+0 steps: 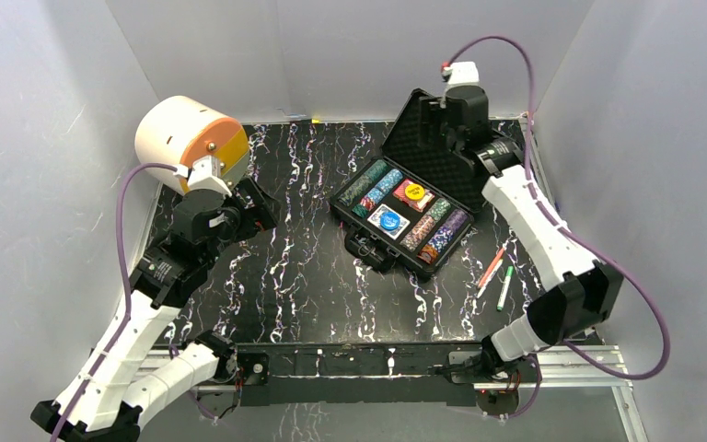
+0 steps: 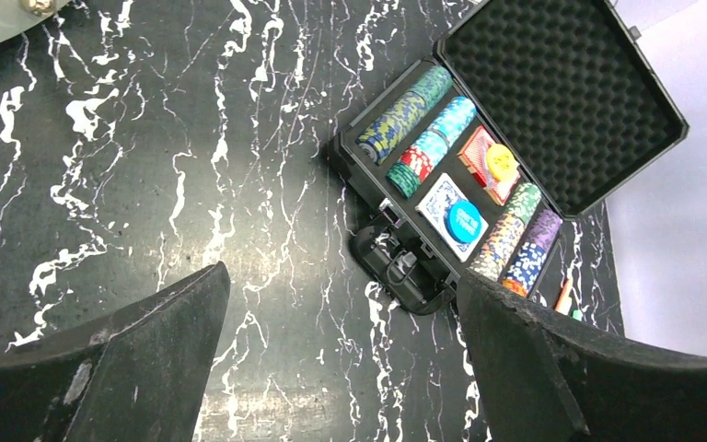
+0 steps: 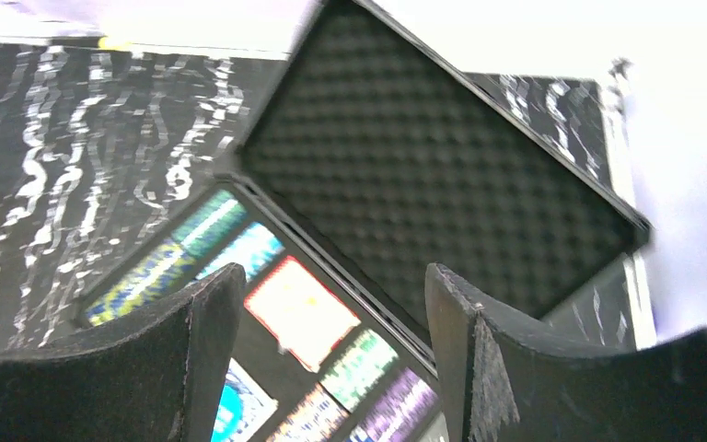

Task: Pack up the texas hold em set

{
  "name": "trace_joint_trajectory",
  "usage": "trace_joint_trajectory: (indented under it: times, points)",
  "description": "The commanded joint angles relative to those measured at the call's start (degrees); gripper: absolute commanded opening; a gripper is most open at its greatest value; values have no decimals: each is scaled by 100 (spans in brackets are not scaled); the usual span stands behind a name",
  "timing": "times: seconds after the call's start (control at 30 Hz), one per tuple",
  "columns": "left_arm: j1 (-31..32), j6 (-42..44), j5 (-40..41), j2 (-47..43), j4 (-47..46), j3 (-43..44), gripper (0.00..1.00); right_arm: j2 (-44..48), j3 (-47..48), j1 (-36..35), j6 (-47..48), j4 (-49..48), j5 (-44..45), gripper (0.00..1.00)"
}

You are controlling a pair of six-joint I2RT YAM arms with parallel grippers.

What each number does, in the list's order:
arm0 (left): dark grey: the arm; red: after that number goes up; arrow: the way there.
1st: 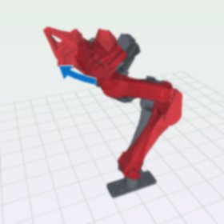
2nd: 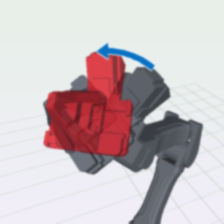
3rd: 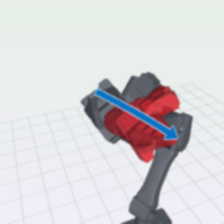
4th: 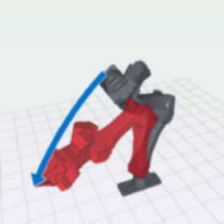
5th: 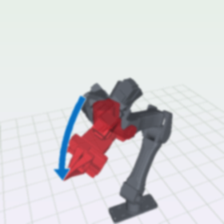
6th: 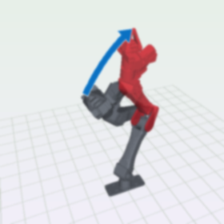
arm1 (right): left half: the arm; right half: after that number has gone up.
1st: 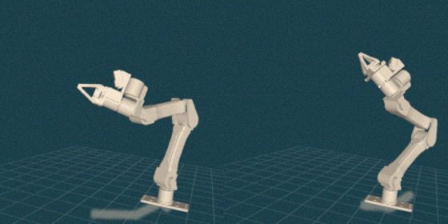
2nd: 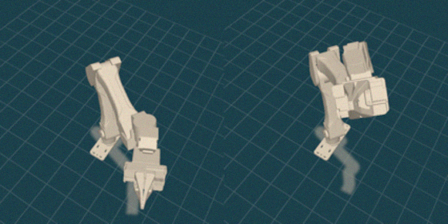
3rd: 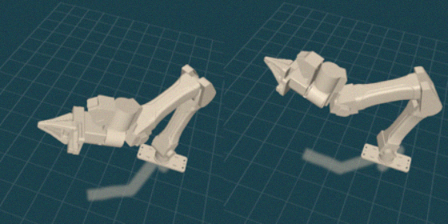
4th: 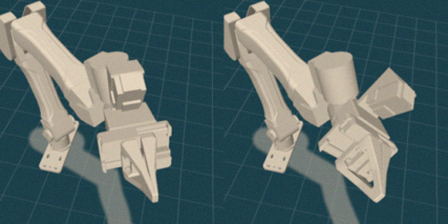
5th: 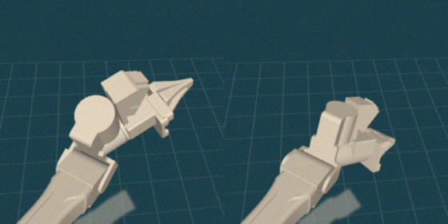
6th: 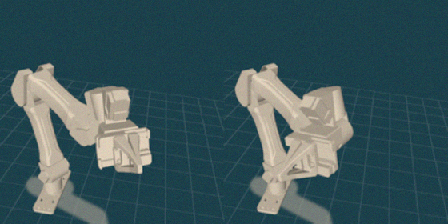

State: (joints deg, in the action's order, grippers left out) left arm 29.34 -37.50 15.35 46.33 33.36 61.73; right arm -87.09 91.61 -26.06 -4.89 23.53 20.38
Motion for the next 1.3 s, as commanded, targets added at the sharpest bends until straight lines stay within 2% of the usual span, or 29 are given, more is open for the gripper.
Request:
trace_joint_trajectory:
  times: [0.0,0.2,0.4,0.63,0.8,0.93,1.07,1.17,1.27]
  points:
    - [-4,142,-308,-105,-459,-185,93,553,-426,400,-900,839,1108,79]
    - [0,58,-641,58,-909,-293,93,1200,-1266,1527,-1689,1100,751,83]
    - [-7,-6,-809,258,-1180,-390,93,1318,-1763,2738,-2059,641,-795,87]
    - [-2,-149,-1251,375,-1684,-738,94,933,-1852,3071,-2163,54,-1117,90]
    - [-6,-385,-1693,481,-1914,-958,94,541,-1809,3475,-1661,-627,-1714,88]
    - [-3,-389,-1610,457,-1957,-1011,94,-20,-1442,3686,-1444,-590,-1848,88]
    - [-5,-252,-1557,489,-1891,-889,94,-656,-1059,3760,-948,-576,-2695,87]
    - [0,-176,-1488,546,-1822,-841,94,-1070,-656,3758,-1035,-417,-3149,85]
    - [0,-162,-1437,610,-1791,-794,94,-1218,-673,3771,-1167,-681,-3053,86]
